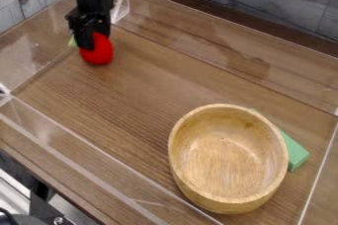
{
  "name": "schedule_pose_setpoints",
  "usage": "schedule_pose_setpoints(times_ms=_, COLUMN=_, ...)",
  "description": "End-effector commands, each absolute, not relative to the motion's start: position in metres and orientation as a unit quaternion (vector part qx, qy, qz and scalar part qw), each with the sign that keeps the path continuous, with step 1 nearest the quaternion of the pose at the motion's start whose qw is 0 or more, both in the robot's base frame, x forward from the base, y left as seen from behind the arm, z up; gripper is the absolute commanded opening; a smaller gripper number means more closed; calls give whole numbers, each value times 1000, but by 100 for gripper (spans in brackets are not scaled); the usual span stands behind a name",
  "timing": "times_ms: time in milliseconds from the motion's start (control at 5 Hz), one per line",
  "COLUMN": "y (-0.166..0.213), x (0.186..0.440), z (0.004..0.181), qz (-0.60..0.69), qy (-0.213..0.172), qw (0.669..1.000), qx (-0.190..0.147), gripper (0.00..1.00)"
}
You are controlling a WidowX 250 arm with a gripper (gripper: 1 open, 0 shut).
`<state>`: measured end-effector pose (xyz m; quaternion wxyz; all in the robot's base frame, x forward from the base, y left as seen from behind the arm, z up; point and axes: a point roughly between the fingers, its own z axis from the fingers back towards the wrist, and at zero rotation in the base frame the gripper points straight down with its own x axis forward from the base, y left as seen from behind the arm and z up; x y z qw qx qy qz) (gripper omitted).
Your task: Move the red fruit to the right
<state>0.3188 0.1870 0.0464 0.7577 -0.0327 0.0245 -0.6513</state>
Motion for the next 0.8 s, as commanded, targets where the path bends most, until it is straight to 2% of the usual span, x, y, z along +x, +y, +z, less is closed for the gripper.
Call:
schedule_pose_setpoints(times_ms=0, y=176, x=338, z=116, qz=-653, qy=-14, qw=756, qx=30, gripper=0)
schedule_pose_setpoints(times_ms=200, y=151, x=354, z=143, qz=-658, qy=-27, qw=752, qx=35, gripper=0)
schedule_pose_setpoints(times_ms=400, y=112, x=373, z=148, qz=-696, qy=-30, qw=717, qx=30, gripper=0)
schedule_pose_setpoints(times_ms=600, y=71, x=372, z=143, qz=-706, qy=-27, qw=707, qx=29, gripper=0)
